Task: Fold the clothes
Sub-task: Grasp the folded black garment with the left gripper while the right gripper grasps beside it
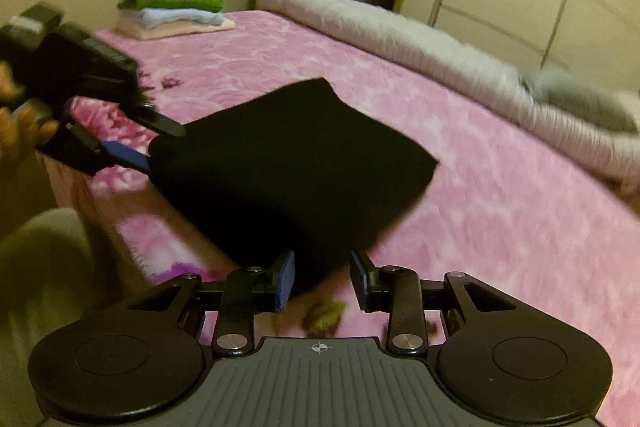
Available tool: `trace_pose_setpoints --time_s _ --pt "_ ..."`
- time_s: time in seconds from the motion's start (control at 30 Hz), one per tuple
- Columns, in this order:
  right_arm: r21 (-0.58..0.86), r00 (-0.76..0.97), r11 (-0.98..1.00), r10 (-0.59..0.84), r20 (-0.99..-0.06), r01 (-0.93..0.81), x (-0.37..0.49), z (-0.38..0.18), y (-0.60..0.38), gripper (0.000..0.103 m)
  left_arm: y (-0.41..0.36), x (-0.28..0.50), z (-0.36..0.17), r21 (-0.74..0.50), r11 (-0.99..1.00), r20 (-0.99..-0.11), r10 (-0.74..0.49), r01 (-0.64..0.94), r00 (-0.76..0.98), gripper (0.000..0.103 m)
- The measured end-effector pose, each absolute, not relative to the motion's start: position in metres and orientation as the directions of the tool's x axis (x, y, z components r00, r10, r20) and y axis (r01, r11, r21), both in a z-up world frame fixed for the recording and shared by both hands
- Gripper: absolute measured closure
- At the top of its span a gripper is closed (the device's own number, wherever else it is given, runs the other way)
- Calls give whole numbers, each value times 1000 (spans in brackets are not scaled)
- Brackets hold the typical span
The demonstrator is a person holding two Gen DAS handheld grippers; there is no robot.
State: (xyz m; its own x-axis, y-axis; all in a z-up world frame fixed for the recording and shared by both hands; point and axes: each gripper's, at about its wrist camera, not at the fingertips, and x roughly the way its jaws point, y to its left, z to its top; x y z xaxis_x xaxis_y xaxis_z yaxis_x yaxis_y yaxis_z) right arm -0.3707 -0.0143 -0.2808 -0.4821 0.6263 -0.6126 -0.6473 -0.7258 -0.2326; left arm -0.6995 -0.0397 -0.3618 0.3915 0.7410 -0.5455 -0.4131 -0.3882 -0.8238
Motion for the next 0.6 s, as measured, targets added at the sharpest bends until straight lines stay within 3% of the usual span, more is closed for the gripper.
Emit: trace_pose_setpoints --time_s 0.03,0.1,0.2,0.4,0.5,0.6 --pt "-276 -467 -719 646 -603 -638 -377 -285 -15 69 -37 -699 -360 -816 -380 -550 743 -436 382 88" --pt "-373 -427 -694 692 -583 -616 -390 -297 -16 72 -33 -697 -357 -796 -364 -560 745 -484 362 89" --pt "-488 -405 -676 729 -551 -552 -401 -304 -27 85 -34 -693 -357 -745 -339 -592 734 -575 334 90" --pt "-681 -368 -661 747 -554 -316 -405 -349 -38 87 -37 -685 -356 -643 -287 -633 722 -710 281 90" --pt "-634 -364 -684 730 -579 -361 -400 -345 -31 85 -44 -687 -342 -639 -264 -619 734 -723 280 88" --pt "-462 -390 -746 653 -649 -480 -388 -319 -17 81 -52 -692 -326 -641 -242 -601 748 -728 280 88"
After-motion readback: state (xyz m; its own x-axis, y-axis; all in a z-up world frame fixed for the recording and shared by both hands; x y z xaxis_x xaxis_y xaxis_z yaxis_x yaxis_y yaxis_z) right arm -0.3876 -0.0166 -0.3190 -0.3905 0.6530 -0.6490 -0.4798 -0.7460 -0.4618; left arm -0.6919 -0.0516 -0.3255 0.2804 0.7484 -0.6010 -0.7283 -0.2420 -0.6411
